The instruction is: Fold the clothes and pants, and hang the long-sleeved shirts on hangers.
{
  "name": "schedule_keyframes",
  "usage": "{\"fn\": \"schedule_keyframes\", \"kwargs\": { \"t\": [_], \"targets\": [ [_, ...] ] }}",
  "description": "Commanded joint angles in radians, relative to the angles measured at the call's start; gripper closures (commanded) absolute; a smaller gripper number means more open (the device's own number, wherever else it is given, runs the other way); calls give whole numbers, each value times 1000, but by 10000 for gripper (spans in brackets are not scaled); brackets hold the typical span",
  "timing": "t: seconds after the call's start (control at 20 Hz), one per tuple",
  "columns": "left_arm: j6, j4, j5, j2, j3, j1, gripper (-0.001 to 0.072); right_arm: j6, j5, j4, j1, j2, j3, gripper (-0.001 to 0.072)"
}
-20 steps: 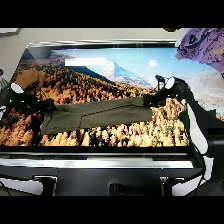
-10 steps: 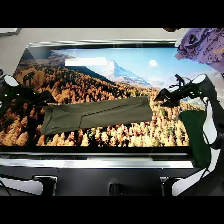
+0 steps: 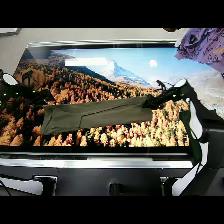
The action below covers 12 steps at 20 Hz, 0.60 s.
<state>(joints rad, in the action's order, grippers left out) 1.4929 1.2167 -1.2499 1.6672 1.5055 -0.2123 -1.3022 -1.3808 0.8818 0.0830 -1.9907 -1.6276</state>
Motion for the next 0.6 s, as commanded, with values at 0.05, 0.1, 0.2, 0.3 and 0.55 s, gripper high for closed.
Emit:
{"fn": "schedule_keyframes", "kwargs": {
  "t": [0.05,0.1,0.2,0.3,0.55],
  "targets": [
    [7,-163,1,0,3,4,315,-72,16,41,-43,59,-1,687],
    [6,-229,2,0,3,10,478,-127,18,88,-38,104,-1,687],
    [7,-341,25,1,2,50,666,-239,-11,220,-38,212,-1,687],
    [11,-372,74,2,2,132,690,-335,-56,358,-39,322,-1,687],
    [150,-372,247,61,2,446,692,-504,-152,602,-39,539,-1,686]
  ]
}}
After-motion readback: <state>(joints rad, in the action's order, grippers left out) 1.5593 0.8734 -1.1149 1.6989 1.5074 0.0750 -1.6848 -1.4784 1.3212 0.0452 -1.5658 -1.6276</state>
